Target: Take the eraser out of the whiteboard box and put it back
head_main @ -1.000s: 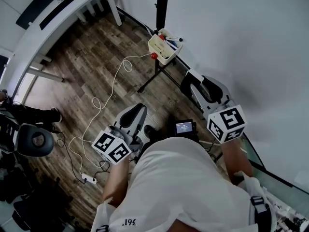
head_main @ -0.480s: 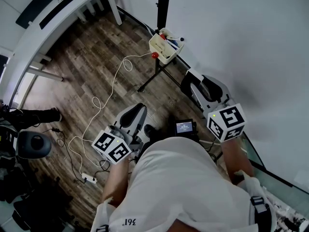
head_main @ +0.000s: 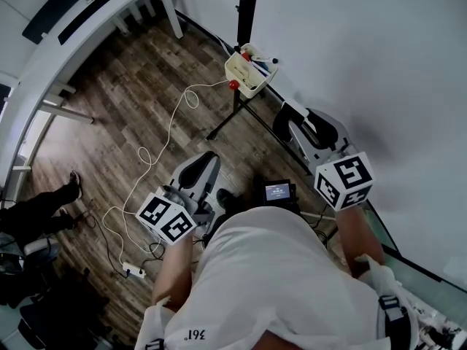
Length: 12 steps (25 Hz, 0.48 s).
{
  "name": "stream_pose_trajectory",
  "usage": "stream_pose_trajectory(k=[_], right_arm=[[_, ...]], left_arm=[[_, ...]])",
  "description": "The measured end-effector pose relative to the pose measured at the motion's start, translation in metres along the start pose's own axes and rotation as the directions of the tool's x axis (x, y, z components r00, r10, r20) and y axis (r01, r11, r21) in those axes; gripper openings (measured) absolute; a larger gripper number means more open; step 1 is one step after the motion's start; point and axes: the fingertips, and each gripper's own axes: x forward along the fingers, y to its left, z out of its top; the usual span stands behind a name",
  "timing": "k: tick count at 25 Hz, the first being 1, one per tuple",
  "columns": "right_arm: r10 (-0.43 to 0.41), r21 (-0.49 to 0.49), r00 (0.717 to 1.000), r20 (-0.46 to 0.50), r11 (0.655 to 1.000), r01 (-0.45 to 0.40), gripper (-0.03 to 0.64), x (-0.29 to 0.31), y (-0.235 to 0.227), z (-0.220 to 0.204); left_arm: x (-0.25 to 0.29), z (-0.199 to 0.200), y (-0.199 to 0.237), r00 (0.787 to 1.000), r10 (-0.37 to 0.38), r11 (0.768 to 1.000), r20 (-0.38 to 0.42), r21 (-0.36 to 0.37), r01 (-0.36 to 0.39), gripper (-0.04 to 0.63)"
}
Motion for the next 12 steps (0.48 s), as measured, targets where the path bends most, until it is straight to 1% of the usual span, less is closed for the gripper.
stream_pose_trajectory(k=[6, 12], right_arm=[[0.000, -0.036, 1.000, 0.017, 0.999, 0.000, 0.173, 0.010, -0.004, 0.019], [0.003, -0.074, 1.000, 0.024, 0.997, -0.001, 0.173, 0.026, -0.012, 0.031]], left_arm=[[0.012, 0.019, 0.002, 1.000, -0.021, 0.999, 0.010, 0.036, 0.021, 0.051], [0.033, 0.033, 0.007, 0.999, -0.043, 0.998, 0.019, 0.054, 0.042, 0.051]])
